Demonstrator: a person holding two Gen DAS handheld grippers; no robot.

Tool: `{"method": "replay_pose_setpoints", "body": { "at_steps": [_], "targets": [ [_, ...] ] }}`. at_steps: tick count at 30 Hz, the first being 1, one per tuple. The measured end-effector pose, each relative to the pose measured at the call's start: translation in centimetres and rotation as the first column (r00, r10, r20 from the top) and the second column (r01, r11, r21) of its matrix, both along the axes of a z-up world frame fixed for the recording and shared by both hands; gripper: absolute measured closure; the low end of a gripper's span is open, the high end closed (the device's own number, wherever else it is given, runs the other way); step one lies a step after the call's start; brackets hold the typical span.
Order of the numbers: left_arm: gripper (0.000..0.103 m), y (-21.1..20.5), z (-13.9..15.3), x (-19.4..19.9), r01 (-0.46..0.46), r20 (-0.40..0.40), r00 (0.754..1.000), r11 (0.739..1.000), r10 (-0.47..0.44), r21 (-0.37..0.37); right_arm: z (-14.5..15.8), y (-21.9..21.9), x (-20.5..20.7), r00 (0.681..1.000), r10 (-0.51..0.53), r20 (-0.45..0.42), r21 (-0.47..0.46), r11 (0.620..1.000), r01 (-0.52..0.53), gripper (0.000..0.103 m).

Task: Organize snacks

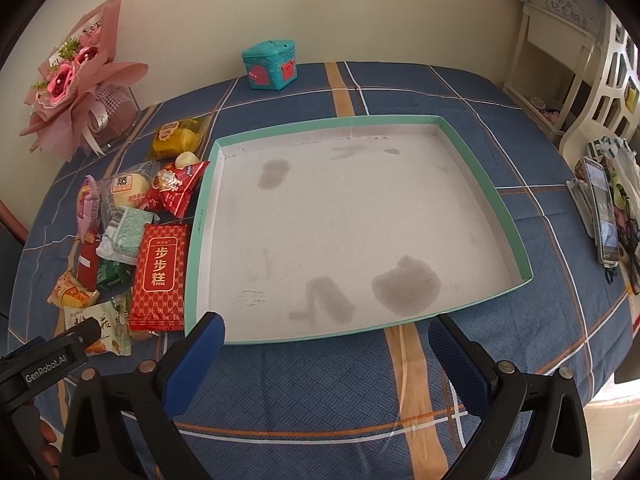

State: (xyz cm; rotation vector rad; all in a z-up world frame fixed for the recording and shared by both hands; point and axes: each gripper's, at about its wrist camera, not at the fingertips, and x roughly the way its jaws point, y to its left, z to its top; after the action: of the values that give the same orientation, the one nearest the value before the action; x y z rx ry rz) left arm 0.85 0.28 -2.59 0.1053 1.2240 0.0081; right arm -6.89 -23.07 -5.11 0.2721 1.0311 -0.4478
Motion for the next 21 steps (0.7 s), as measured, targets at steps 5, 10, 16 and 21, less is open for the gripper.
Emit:
{"method": "replay_pose_setpoints", "body": {
  "at_steps": [5,10,16,21],
  "targets": [
    [0.0,-0.1,0.0,0.0,0.002,0.0,1.0,1.0,-0.002,-0.001,0.0,-0.2,0.2,1.0,0.006,-0.003,0.001,1.0,-0.006,0.0],
    [0.0,-0.1,0.0,0.0,0.002,0.0,1.0,1.0,-0.002,-0.001,0.0,-0.2,0.1,1.0,0.005,-0.004,0.001,1.0,-0.005,0.0],
    [0.0,-0.1,0.1,0.1,0.004,0.002,1.0,1.0,-0.004,-0.009,0.0,-0.1,0.1,1.0,0.009,-0.002,0.003,1.0,-0.009,0.0],
    [0.0,1.8,1.0,0.5,-0.082,0.048,0.995,0.994,0.085,-0.076,0.2,0.4,0.7,0.998,0.059,0.037,0.051,0.997,-0.061,0.0]
  ]
}}
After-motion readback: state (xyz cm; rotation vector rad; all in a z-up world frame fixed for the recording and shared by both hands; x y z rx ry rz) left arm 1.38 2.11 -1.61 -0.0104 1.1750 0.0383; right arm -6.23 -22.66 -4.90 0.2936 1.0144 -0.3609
